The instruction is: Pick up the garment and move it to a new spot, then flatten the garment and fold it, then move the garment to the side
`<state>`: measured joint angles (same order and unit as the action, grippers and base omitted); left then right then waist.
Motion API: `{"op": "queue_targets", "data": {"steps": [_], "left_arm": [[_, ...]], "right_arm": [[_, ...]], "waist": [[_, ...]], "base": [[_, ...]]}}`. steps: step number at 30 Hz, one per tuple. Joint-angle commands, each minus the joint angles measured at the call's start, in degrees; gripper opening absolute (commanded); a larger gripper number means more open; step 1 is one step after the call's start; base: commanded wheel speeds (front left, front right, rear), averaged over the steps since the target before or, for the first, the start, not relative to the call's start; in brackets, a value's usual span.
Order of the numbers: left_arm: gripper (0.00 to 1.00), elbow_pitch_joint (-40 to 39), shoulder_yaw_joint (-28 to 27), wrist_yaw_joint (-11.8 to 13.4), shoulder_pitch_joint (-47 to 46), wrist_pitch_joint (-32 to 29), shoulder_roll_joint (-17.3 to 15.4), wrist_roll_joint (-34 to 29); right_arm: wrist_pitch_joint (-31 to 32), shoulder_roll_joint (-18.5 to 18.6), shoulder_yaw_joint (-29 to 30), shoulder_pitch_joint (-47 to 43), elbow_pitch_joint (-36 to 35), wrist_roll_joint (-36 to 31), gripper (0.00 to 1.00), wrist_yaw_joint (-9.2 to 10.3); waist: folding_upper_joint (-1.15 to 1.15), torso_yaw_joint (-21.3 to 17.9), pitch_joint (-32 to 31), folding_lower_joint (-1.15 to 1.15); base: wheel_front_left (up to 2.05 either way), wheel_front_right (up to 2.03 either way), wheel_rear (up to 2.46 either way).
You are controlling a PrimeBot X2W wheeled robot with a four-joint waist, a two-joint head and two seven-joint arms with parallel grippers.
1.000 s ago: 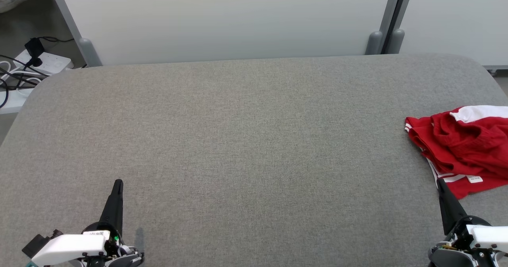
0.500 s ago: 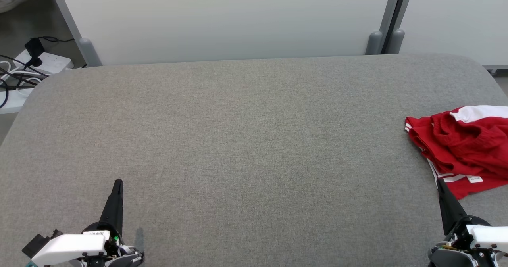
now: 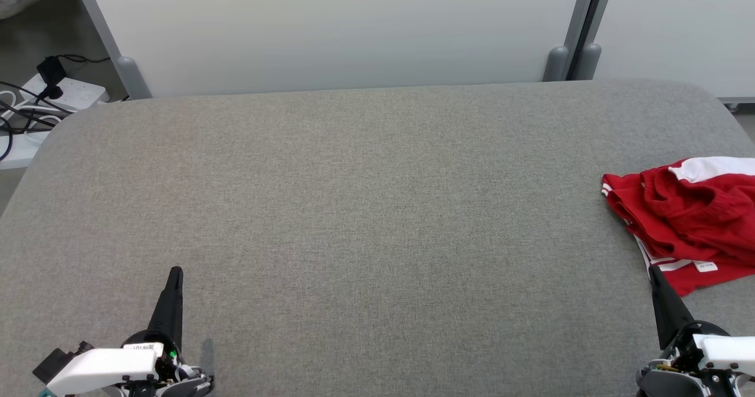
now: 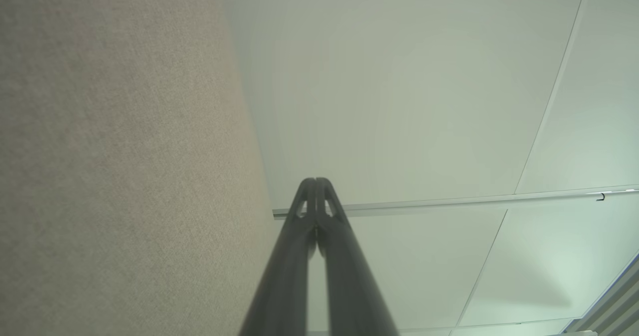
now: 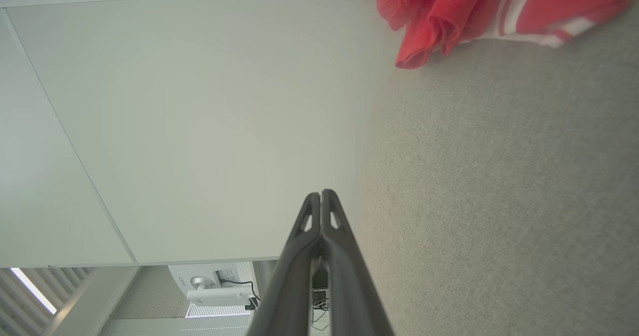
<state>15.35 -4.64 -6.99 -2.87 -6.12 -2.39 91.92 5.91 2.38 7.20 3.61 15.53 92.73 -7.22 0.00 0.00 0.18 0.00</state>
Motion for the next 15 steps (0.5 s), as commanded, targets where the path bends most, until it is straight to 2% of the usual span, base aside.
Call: {"op": "queue_targets", "data": {"steps": [1, 15], "left_arm": [[0.00, -1.3, -1.9, -0.5, -3.3, -0.4, -0.5, 0.3], [0.00, -1.3, -1.9, -0.5, -3.3, -0.4, -0.5, 0.3]], "right_arm": [[0.4, 0.7, -0.9, 2.6, -1.5, -0.4, 0.00, -0.26], [0.5, 0.6, -0.8, 2.6, -1.5, -0.4, 0.00, -0.26]], "waist": [[0.00, 0.0, 0.0, 0.00], [0.00, 0.0, 0.0, 0.00]], "base": [[0.00, 0.00, 0.00], [0.00, 0.00, 0.00]]}}
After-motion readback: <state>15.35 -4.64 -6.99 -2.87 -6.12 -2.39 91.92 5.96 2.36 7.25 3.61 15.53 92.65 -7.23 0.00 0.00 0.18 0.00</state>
